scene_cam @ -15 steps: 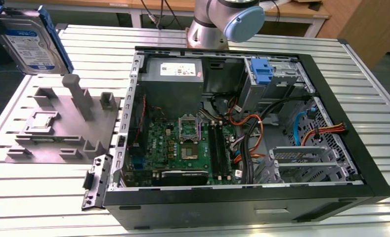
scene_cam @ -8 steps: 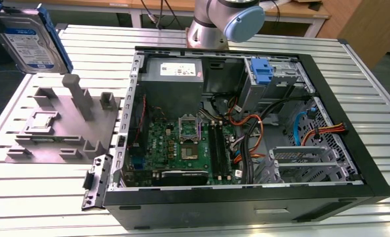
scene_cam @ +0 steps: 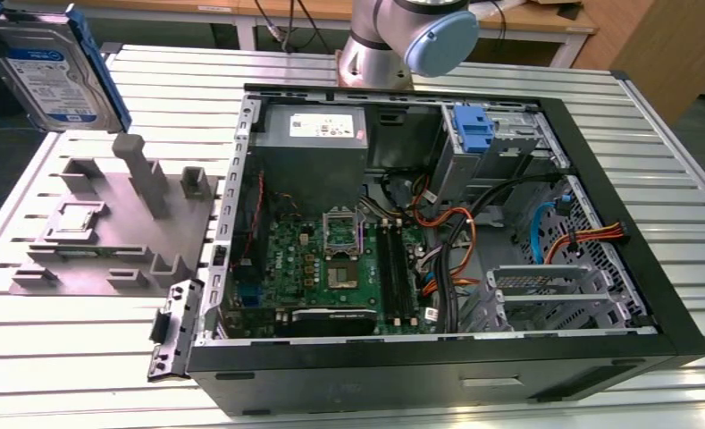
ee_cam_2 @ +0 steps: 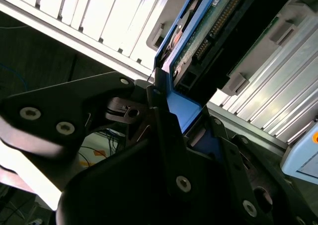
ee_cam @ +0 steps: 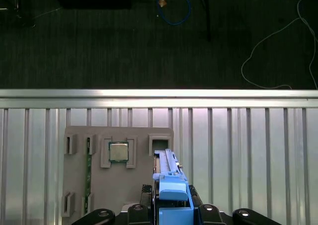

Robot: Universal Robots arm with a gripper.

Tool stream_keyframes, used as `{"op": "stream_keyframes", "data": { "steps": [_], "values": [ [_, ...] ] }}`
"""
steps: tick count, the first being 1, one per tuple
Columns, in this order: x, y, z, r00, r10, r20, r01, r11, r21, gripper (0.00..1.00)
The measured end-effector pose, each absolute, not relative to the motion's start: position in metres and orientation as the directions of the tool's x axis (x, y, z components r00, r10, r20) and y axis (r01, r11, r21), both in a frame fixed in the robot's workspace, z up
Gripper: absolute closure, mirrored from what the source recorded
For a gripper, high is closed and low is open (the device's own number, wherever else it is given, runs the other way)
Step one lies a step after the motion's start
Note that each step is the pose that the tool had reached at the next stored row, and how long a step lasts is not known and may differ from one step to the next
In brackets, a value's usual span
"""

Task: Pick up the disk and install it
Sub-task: 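Pick up the disk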

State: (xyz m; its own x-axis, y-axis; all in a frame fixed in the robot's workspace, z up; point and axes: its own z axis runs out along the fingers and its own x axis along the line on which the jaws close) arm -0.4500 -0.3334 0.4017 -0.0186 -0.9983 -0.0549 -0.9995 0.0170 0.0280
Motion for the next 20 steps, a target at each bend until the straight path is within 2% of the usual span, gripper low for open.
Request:
{"op": "stream_keyframes", "data": {
  "steps": [20],
  "values": [
    [-0.4500, -0.3334, 0.4109, -0.019, -0.998, -0.055, -0.999, 0.017, 0.028, 0.63]
  ]
}}
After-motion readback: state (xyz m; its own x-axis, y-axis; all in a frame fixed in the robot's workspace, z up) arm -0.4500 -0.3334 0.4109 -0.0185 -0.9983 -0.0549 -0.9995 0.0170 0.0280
